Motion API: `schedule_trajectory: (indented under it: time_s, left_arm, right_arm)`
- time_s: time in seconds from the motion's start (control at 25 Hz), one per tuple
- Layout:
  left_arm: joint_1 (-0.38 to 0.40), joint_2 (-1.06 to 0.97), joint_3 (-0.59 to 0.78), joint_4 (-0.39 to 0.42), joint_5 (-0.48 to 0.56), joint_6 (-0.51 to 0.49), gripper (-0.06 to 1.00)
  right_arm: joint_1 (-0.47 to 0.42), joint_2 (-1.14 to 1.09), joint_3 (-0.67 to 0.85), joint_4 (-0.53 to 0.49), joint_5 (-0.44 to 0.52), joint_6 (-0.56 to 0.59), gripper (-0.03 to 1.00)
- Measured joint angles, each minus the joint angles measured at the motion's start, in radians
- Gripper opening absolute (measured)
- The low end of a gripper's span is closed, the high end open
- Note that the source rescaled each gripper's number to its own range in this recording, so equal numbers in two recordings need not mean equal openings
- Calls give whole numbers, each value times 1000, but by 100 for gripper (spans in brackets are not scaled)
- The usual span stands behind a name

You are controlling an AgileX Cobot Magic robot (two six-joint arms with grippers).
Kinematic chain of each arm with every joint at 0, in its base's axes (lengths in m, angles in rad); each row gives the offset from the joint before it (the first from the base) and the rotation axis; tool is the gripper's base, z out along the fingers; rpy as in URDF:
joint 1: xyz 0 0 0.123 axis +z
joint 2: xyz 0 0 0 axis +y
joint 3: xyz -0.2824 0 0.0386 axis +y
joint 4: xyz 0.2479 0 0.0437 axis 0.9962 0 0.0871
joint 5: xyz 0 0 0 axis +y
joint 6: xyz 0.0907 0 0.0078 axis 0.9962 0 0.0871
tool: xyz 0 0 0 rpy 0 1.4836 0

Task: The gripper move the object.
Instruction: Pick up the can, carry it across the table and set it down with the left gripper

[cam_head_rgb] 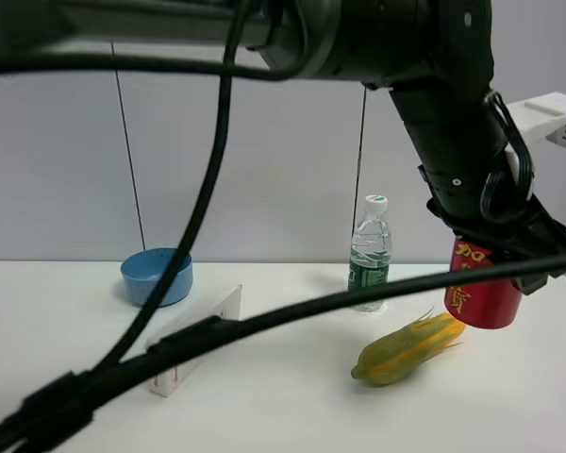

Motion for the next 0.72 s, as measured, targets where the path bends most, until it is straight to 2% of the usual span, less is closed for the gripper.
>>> schedule_trajectory:
  time_s: [0.16, 0.48, 0.72]
  left_arm:
    - [0, 66, 0, -1, -75, -4, 1]
    - [0, 167, 1, -49, -80, -2, 1]
    - [0, 201, 1, -53, -88, 10, 1]
  right_arm:
    - [0, 0, 0, 0, 0, 0, 100]
    - [0, 0, 0, 0, 0, 0, 100]
    - [0, 0, 0, 0, 0, 0, 100]
